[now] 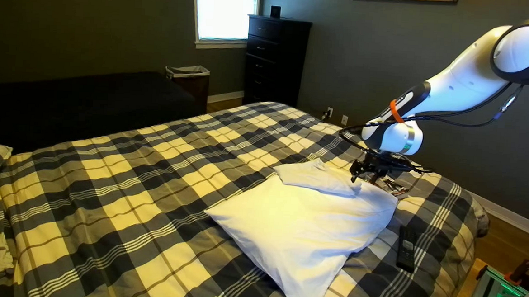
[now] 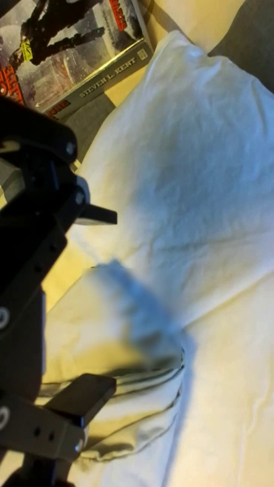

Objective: Fold the white cloth twice

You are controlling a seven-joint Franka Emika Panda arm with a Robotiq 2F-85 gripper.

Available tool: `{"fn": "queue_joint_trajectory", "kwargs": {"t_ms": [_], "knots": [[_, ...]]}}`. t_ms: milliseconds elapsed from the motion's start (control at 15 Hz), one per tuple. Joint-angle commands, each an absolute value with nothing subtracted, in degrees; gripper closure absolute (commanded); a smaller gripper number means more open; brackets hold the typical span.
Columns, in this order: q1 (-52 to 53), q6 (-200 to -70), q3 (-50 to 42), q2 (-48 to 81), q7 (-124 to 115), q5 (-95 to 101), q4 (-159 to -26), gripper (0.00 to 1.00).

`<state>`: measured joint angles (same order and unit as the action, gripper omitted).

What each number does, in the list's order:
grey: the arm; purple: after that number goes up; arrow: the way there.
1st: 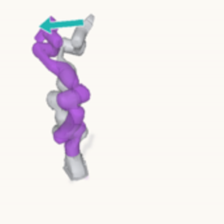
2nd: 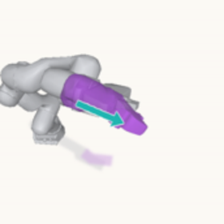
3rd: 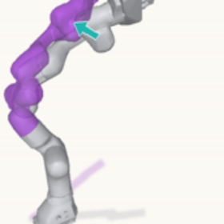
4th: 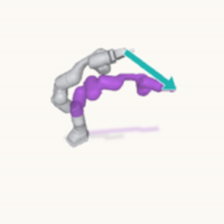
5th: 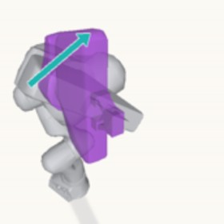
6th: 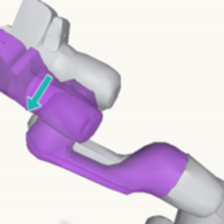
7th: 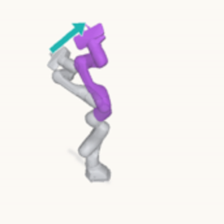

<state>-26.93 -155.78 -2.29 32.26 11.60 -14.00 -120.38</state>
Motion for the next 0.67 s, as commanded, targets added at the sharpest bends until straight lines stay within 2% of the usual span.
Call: {"fn": "queue_joint_trajectory", "kwargs": {"t_ms": [0, 533, 600], "knots": [[-28.99, -157.72, -1.00, 34.03, 14.94, -16.21, -120.02, 0.00], [-33.42, -160.58, 3.33, 35.74, 19.61, -17.64, -119.02, 0.00], [-34.08, -160.28, 4.03, 36.03, 20.11, -17.96, -118.70, 0.11]]}}
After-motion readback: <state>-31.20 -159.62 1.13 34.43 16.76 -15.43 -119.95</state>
